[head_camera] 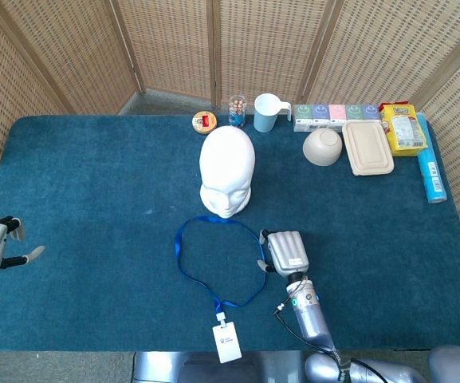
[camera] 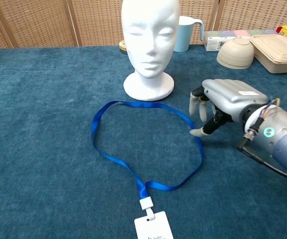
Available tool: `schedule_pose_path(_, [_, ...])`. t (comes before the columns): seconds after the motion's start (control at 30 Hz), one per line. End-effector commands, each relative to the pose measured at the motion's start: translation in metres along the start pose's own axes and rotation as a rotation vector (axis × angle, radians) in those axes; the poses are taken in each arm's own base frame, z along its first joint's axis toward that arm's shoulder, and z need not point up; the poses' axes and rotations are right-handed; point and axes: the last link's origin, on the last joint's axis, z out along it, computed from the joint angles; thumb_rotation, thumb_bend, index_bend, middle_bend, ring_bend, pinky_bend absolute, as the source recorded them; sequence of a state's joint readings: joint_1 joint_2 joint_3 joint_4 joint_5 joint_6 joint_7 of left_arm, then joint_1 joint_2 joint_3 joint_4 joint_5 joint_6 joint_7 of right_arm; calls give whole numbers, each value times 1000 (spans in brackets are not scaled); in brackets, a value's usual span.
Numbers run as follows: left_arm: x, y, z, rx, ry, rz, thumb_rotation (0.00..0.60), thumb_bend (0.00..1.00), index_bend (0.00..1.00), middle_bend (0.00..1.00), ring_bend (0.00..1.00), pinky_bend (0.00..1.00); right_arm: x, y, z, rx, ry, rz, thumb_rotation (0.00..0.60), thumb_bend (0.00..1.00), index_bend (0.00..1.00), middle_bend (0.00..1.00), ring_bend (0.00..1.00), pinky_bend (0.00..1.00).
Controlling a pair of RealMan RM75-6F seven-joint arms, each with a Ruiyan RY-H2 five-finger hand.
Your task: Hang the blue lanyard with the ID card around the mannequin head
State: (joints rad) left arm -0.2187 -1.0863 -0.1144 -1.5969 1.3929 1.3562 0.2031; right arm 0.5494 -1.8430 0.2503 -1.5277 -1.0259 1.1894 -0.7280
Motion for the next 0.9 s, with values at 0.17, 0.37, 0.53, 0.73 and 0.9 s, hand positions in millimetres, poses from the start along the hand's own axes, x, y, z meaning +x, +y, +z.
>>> schedule_pose_path(0.17, [-1,-2,0,4,-4,-3,390,160,622,589,584,395,-4,-4,7,-8,-12,-3,520,243,436,616,738,630])
schedule_pose_path(0.37, [-2,-3,0,4,-4,-7,385,160,623,589,585,395,-4,-3,10,-15,-4,-16,519,243,461,692,801,637])
schedule_pose_path(0.53, [-3,-3,0,2,-2,-7,386,161,622,590,584,395,-2,-3,12,-12,10,-7,520,243,497,817,884,647])
schedule_pose_path(0.73, [-4,-3,0,-1,1,-8,387,161,622,589,584,395,-4,-2,14,-8,14,-16,517,243,502,861,906,656])
schedule_pose_path(0.9, [-4,-3,0,-1,0,-8,390,161,622,589,585,395,-8,-4,16,-15,-2,-21,518,243,501,861,907,676])
